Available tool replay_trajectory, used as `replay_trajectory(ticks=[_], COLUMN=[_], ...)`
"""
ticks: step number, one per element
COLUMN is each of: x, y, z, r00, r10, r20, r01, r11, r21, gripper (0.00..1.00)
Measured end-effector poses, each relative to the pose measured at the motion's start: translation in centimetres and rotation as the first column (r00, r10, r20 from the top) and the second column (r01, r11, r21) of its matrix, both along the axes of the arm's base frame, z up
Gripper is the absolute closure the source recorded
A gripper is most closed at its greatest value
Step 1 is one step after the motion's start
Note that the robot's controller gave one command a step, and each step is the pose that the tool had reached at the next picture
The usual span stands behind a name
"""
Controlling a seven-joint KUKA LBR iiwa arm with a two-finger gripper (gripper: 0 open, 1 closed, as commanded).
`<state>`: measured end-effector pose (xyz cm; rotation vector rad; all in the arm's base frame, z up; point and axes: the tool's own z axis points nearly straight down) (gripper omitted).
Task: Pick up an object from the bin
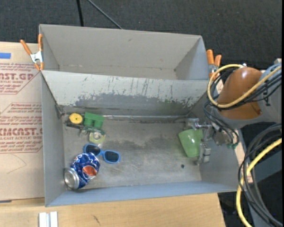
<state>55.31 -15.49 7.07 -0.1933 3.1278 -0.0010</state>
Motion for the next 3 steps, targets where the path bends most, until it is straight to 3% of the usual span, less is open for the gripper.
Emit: replay_trajectory(ticks=[1,2,3], x=[0.1,0.2,0.3], y=[0.1,0.1,0.1], z=[0.0,0.2,3.5], r00=[1.000,1.000,1.000], r10=[0.000,0.000,0.000], r20=[0.003,0.004,-0.003], r01=[0.000,0.000,0.000], r11=[1.000,1.000,1.000], r21=[0.000,-0.001,-0.001], gripper=[0.00,1.00,1.00])
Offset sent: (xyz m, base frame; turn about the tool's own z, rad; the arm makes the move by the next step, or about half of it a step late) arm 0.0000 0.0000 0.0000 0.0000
